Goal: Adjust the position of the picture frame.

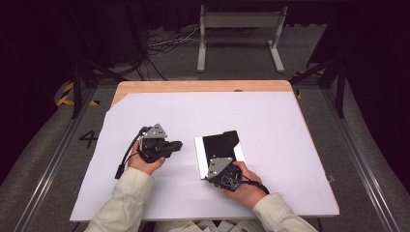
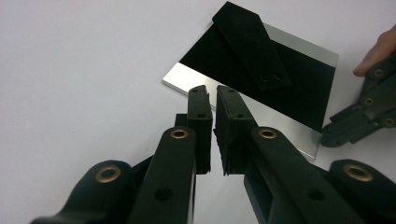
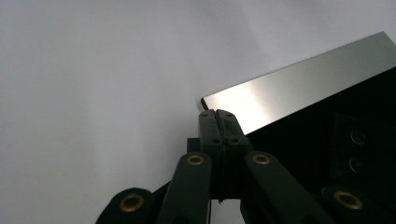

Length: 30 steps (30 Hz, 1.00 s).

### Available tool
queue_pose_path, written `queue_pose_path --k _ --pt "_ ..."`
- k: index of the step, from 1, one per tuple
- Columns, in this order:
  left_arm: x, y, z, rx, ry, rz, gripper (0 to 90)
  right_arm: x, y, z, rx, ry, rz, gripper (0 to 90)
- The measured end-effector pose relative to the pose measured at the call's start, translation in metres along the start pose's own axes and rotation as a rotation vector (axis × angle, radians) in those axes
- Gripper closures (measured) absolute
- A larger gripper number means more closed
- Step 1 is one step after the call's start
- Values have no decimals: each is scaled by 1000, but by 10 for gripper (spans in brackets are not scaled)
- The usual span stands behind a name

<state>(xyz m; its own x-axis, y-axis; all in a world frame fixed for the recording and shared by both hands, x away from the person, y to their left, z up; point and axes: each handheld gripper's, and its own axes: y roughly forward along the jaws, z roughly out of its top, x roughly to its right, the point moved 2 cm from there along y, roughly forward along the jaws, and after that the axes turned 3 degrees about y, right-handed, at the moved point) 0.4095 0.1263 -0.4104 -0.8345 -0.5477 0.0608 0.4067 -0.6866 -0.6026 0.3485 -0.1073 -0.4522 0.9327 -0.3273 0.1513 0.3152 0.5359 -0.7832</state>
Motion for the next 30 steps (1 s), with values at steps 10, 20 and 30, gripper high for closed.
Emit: queue_pose_path --k 10,20,30 --pt "1 1 0 -2 -2 -2 841 10 1 -5 20 56 -86 900" --pt "0 1 0 -6 -4 -5 834 23 -25 -11 29 88 -84 900" --pt "0 3 -1 -15 0 -12 830 57 -60 -42 -32 219 -164 900"
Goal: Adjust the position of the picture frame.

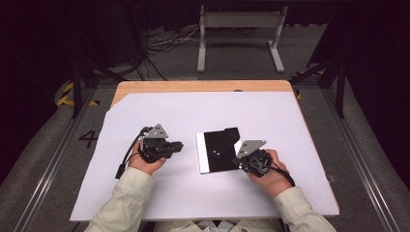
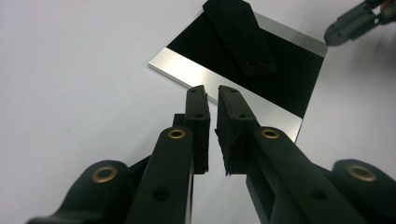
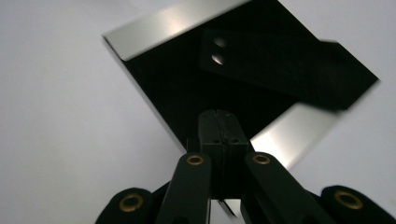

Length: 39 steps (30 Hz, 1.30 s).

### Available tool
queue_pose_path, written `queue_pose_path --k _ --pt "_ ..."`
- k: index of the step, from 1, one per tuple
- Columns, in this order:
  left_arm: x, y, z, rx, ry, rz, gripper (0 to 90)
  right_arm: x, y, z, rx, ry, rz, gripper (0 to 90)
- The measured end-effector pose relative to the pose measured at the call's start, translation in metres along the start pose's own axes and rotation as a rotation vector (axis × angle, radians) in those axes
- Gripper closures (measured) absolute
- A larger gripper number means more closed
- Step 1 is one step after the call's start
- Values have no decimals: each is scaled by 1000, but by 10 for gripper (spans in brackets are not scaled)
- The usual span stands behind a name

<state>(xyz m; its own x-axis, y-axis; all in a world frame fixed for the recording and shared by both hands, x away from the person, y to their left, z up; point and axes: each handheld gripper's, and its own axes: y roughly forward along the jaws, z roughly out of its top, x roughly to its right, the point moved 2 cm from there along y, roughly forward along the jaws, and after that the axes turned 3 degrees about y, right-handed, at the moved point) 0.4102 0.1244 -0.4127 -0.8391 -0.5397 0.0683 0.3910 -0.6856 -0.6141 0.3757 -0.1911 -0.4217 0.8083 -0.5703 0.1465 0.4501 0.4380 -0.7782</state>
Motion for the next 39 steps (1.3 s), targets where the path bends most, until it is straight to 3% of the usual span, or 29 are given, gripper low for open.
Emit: queue_pose_path --k 7,10,14,17,24,26,31,39 --pt "0 0 0 -2 -2 -3 829 25 2 -20 -72 104 -48 900" --pt "0 0 0 -4 -2 -5 828 26 8 -24 -98 119 -28 900" --pt "0 0 0 -4 -2 -6 829 26 10 -25 -104 120 -35 900" --pt "0 1 0 -7 0 -4 828 24 10 -25 -107 100 -44 900" --pt "-1 1 0 -10 -8 -3 827 17 9 -21 -107 47 -12 900" --pt "-1 1 -1 -10 -12 -3 826 6 12 -15 -97 3 16 900" --pt "-1 1 -1 -8 -10 -3 826 -5 15 -7 -84 -36 42 900" --pt "0 2 -1 -17 -12 -1 825 -18 26 5 -46 -57 92 900"
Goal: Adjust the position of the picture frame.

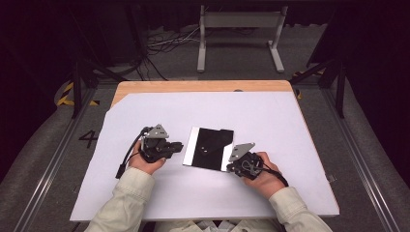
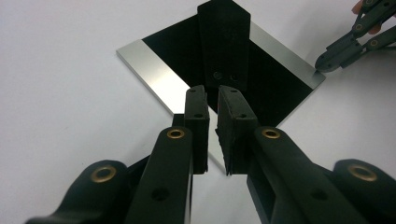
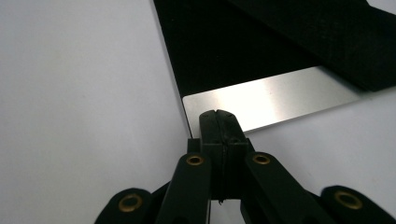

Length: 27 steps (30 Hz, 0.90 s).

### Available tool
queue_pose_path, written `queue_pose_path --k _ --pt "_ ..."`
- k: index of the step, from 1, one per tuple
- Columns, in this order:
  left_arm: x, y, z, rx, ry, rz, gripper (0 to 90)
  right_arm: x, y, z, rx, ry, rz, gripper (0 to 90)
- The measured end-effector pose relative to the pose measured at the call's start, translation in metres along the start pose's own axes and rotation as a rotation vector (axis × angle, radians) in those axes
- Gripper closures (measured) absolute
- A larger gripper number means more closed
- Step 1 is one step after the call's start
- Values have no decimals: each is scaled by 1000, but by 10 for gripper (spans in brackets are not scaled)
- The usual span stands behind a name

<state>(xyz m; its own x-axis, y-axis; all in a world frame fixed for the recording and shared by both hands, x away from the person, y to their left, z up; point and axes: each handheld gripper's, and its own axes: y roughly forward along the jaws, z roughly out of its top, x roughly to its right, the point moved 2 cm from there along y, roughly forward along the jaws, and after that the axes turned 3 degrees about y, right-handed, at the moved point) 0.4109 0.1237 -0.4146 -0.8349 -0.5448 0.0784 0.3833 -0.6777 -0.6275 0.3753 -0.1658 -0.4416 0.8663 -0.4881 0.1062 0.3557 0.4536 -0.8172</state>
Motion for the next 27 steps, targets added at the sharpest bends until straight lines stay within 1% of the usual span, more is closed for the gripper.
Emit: queue_pose_path --k 3,4,5,7,10,12,14,15,17,21,24,25,27 --pt "0 0 0 1 2 5 825 -4 5 6 10 -19 12 900" --pt "0 0 0 -1 -5 3 824 -4 6 8 4 -27 12 900" --pt "0 -1 -1 0 -4 5 825 -3 5 9 -7 -33 17 900" --pt "-2 -1 -1 4 -2 9 825 1 5 10 7 -31 32 900" --pt "-2 -2 -2 5 -10 8 824 16 -1 15 44 -1 7 900" --pt "-3 -3 -2 6 -10 10 824 31 -7 20 71 32 -18 900" --pt "-3 -3 -2 9 -8 12 824 43 -9 23 80 50 -28 900" --pt "-3 -4 -2 9 -10 12 824 52 -9 25 81 59 -38 900" --pt "-4 -4 -2 10 -11 15 823 65 -8 28 88 75 -50 900" --pt "-4 -4 -2 9 -13 17 820 88 -1 29 98 141 -65 900" --pt "-5 -4 -3 7 -13 15 820 102 4 30 110 157 -91 900" --pt "-5 -4 -3 7 -13 16 820 106 5 31 113 166 -88 900" --pt "-5 -4 -3 6 -13 17 820 113 8 33 118 167 -90 900"
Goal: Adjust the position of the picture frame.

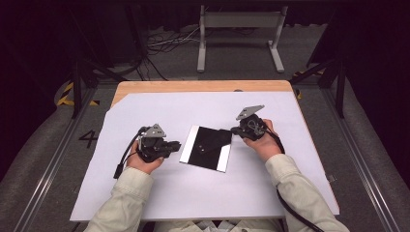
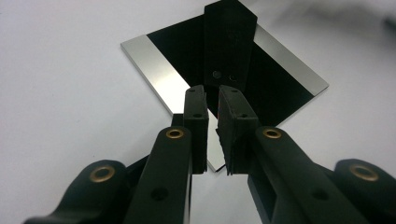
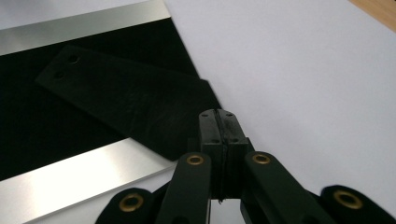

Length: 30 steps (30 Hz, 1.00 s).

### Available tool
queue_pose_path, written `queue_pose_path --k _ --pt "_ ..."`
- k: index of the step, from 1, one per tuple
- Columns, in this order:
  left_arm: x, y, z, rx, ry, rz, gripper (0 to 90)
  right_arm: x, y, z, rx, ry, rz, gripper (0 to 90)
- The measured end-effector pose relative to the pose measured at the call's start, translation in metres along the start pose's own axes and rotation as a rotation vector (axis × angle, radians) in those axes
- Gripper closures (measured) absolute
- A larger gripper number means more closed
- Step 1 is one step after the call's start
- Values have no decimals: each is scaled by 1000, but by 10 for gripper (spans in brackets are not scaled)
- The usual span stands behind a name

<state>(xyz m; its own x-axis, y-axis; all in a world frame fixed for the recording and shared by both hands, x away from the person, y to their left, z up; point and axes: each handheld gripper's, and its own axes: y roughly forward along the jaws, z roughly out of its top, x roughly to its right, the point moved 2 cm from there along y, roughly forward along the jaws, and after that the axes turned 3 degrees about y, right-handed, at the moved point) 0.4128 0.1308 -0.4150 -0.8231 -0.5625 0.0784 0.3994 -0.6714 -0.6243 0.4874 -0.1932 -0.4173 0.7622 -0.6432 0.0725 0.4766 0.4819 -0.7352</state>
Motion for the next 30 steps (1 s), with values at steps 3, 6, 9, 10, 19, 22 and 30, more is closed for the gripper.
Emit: queue_pose_path --k 3,6,9,10,19,22,30 --pt "1 0 0 0 -3 3 818 6 7 4 3 -4 -6 900" --pt "1 1 0 -2 1 -3 818 12 17 5 -10 -8 1 900" --pt "1 0 0 0 1 -6 821 17 25 3 -15 5 22 900" --pt "1 0 0 0 1 -7 822 19 28 2 -18 10 25 900" --pt "1 -1 -1 -5 -3 -11 830 27 39 -2 -54 11 48 900" --pt "1 -1 -1 -3 -5 -12 830 25 40 0 -72 -10 50 900" --pt "-2 -8 -2 5 -13 8 830 9 34 -1 -122 -115 83 900"
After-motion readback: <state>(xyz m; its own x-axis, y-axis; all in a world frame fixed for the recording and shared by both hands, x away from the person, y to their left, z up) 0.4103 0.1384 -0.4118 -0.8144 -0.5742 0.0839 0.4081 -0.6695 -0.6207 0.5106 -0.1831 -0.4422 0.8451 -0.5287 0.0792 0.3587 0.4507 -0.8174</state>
